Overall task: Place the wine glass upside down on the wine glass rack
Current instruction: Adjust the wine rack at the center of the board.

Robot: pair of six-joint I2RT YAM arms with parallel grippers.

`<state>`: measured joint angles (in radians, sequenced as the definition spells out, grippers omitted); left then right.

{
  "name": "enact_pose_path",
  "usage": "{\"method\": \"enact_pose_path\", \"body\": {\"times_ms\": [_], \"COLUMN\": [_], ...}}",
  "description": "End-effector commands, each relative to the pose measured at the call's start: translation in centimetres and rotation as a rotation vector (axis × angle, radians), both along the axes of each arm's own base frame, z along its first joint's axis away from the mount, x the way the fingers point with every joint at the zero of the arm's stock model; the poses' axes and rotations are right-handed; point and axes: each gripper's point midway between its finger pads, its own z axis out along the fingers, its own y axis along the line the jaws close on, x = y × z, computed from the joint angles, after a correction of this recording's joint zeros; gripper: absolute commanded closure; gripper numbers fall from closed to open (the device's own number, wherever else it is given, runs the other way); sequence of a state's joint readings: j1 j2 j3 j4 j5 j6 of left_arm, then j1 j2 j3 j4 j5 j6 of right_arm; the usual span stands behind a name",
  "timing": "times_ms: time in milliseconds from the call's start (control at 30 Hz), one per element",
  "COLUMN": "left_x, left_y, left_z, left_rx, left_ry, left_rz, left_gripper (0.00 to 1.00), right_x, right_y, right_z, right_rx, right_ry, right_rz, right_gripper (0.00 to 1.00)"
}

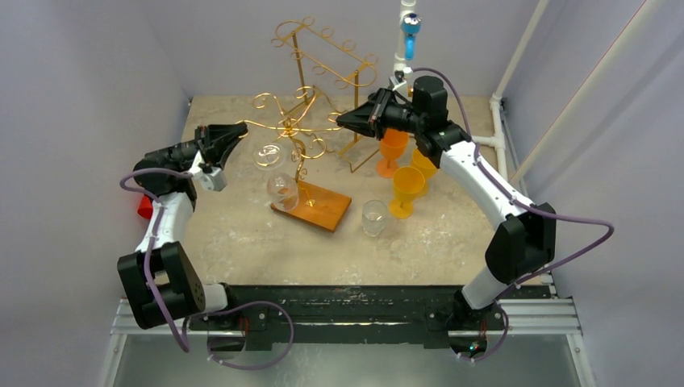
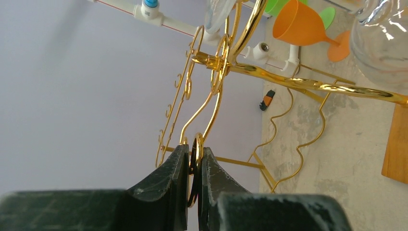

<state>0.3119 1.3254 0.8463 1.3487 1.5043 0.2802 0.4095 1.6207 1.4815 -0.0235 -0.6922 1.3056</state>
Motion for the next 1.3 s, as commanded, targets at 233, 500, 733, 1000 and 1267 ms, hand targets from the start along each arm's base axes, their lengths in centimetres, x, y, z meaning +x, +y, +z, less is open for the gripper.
{"method": "enact_pose_path", "body": {"times_ms": [233, 500, 733, 1000, 1267], "left_x": [-6.7, -6.9, -4.6, -1.1, 3.5], "left_y": [-3.0, -2.5, 1.4, 7.0, 10.2], "left_z": [2.7, 1.9, 2.7, 0.2, -1.4], "left_rx": [0.176, 0.126, 0.019, -0.202, -0.497], "left_ry": [-0.360, -0.171, 0.117, 0.460, 0.844], "left_rz": [-0.062, -0.046, 0.070, 0.190, 0.215], "left_gripper": [0.82, 0.19, 0.00, 0.00, 0.00], "right_x": [2.0, 2.3, 2.6, 2.5, 2.8], "right_y": [-2.8, -3.3, -3.9, -3.9, -3.9], "right_z": [-1.6, -1.4, -0.9, 0.2, 2.9], "right_rx": [-0.167, -0.215, -0.221, -0.219, -0.204], "right_ry": [-0.240, -0.290, -0.291, -0.309, -0.348], "right_rz": [-0.068, -0.008, -0.010, -0.011, -0.027], "right_gripper": [1.00, 1.00, 1.00, 0.85, 0.58]}}
